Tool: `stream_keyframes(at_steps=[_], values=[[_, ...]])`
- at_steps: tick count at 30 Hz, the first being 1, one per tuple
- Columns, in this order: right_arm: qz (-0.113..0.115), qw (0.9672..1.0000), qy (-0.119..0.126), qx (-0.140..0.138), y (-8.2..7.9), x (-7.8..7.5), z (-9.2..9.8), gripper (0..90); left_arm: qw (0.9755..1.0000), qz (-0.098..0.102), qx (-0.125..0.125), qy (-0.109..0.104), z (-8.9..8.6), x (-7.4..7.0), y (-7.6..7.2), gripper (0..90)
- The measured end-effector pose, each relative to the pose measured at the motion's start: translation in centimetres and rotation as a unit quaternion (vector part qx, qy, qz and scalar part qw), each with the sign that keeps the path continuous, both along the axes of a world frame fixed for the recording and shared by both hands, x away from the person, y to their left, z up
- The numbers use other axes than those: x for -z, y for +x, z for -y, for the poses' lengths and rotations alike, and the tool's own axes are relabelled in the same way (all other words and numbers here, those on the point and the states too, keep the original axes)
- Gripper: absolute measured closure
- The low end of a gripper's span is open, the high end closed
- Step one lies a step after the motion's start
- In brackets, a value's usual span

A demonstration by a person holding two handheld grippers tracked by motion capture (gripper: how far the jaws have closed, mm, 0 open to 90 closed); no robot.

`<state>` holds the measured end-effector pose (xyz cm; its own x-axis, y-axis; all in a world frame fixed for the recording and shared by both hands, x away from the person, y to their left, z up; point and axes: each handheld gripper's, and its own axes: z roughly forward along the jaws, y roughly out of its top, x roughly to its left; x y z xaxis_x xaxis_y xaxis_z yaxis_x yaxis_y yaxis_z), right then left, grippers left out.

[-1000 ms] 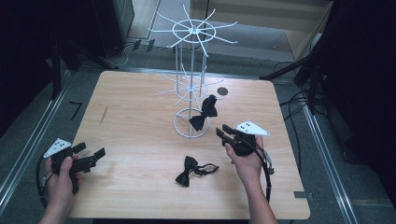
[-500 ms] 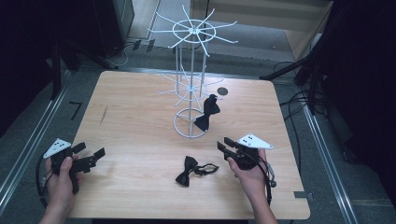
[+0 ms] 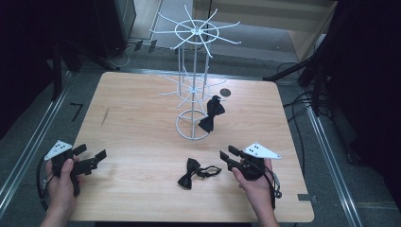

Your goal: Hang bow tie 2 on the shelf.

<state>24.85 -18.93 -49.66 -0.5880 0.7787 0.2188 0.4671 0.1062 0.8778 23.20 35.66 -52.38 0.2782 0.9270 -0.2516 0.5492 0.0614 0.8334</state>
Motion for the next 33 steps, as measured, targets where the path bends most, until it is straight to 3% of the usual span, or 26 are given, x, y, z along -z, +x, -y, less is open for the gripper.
stream_keyframes(at_steps=[24, 33], values=[[-0.009, 0.9988, -0.026, -0.04, -1.4, 0.8, -2.2, 57.8, 1.0, -0.001, 0.0, 0.002, 0.0, 0.0, 0.1, 6.0], [-0.054, 0.9974, -0.04, -0.024, -1.5, 2.1, -1.7, 58.7, 1.0, -0.001, 0.001, 0.002, 0.1, 0.0, 0.1, 6.0]])
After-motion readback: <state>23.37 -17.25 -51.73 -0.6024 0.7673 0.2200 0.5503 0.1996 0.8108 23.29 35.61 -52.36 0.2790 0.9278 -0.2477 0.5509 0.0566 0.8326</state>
